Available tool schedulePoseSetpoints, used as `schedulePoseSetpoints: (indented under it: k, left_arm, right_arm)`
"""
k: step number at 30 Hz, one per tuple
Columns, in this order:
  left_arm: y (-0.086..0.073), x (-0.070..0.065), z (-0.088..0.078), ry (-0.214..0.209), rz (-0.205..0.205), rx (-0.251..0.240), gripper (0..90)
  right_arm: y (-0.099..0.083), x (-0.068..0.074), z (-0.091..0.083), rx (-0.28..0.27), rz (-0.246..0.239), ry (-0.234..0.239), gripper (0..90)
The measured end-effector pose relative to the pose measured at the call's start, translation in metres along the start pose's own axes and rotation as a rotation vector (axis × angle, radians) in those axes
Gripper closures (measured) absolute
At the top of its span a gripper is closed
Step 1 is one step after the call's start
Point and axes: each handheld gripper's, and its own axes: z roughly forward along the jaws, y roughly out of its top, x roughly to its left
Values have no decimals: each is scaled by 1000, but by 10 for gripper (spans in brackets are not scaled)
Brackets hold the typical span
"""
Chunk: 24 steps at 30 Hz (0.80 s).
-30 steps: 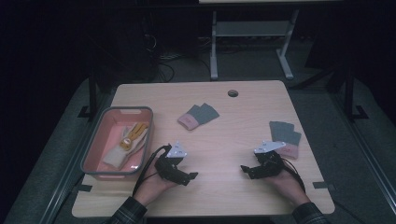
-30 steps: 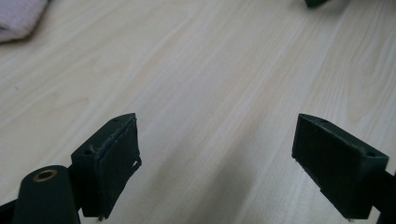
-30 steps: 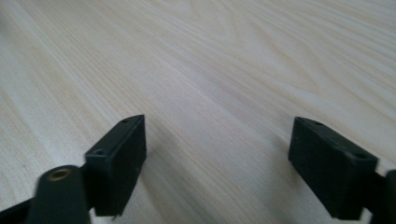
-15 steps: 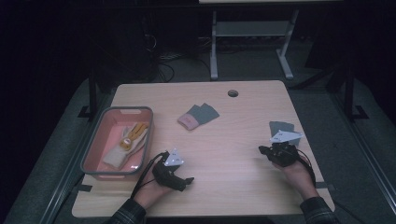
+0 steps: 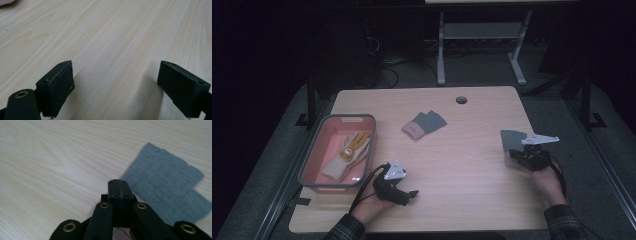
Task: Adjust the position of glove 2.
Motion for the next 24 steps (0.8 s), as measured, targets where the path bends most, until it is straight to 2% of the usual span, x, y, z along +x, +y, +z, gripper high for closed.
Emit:
schedulePoseSetpoints:
  k: [5,11,13,17,24]
  left_arm:
    - [0,0,0,-5,8,2,125]
    - [0,0,0,-8,7,3,125]
    - [1,0,0,-9,8,1,125]
    - [1,1,1,-10,11,3,125]
    - [1,0,1,-16,13,3,125]
  right_arm:
    - [-6,-13,-1,3,28,-38,900]
    - [-9,-19,-2,5,41,-64,900]
    - [-11,-19,2,27,39,-56,900]
    - [-11,-15,4,30,29,-45,900]
    - [-6,-1,8,34,-11,2,900]
